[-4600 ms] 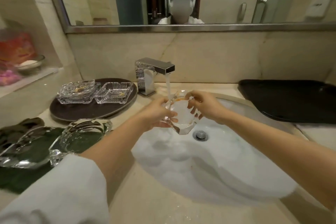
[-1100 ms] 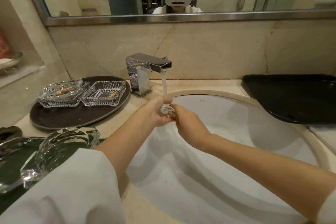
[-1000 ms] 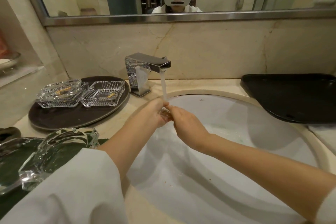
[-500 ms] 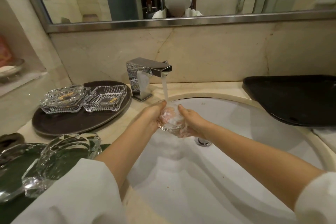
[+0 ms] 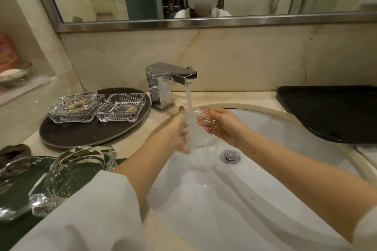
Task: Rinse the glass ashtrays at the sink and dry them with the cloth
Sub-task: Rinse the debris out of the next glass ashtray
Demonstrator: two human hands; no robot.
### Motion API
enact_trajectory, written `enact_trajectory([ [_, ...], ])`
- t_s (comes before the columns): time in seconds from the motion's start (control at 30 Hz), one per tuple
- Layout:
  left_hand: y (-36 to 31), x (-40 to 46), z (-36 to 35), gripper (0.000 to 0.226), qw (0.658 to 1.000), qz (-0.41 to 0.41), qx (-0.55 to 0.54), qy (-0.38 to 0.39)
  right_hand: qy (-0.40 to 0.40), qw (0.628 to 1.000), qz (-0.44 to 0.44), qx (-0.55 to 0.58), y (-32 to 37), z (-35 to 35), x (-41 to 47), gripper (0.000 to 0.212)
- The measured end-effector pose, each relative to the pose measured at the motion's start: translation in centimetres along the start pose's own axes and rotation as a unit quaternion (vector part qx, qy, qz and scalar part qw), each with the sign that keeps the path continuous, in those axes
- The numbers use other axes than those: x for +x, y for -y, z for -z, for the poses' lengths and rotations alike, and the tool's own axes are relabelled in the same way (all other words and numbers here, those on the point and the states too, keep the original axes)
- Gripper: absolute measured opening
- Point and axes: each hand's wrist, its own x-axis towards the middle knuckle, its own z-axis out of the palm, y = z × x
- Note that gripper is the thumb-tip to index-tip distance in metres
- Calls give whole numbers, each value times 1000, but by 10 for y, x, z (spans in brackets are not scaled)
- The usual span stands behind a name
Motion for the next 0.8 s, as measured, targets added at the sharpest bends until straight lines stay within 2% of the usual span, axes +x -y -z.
enact_trajectory([
  [0.03,0,4,2,72,1000,1,-3,21,5,999,17,-35,0,0,0,25],
  [0.1,0,5,5,76,999,-12,-28,44,29,993,52,-101,1,0,-3,24],
  [0.2,0,3,10,55,993,-14,-108,36,75,973,92,-197,2,0,-8,26],
  [0.3,-2,2,11,29,992,-24,-121,29,96,945,83,-303,1,0,-16,32],
  [0.33,-3,3,11,24,993,-33,-115,16,86,920,89,-371,-2,1,-18,34],
  [0.43,-2,6,12,19,994,-56,-93,-19,48,773,153,-614,-11,2,-23,41],
  [0.47,-1,7,11,20,994,-60,-87,-24,52,742,159,-649,-13,1,-24,45],
  [0.5,1,6,9,22,994,-64,-81,-28,66,729,152,-664,-15,-2,-25,52],
  [0.63,6,5,1,31,997,-51,-54,1,106,701,123,-695,-20,-21,-17,74],
  [0.8,4,12,13,23,995,-47,-87,3,113,713,169,-672,-28,-30,-21,55],
])
